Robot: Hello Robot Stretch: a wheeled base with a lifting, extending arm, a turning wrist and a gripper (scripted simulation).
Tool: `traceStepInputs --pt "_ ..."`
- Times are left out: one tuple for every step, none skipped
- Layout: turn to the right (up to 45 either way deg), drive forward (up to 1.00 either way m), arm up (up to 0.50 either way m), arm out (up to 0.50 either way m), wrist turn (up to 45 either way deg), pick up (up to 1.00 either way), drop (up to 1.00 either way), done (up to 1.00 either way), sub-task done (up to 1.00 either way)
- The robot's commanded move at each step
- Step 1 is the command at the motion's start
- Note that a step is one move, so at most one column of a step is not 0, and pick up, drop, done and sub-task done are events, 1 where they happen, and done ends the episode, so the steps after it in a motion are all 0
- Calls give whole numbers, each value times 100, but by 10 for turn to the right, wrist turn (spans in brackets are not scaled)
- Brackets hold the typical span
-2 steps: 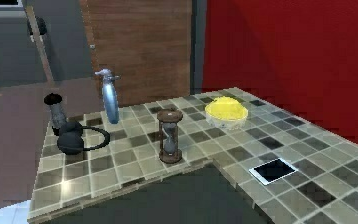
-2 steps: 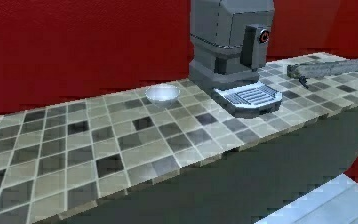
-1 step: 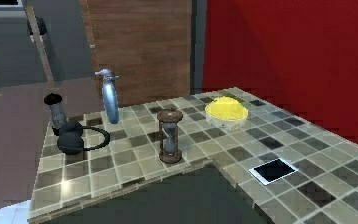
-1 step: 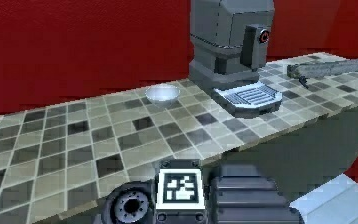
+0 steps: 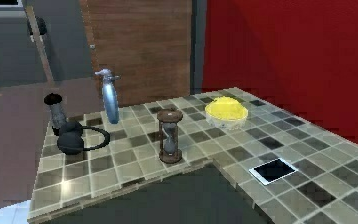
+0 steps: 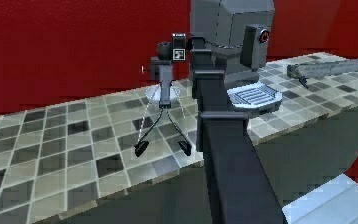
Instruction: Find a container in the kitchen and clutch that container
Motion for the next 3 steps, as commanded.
traceStepInputs --pt "0 0 0 0 450 0 0 0 0" --pt "0 0 0 0 450 0 0 0 0" --pt "0 0 0 0 450 0 0 0 0"
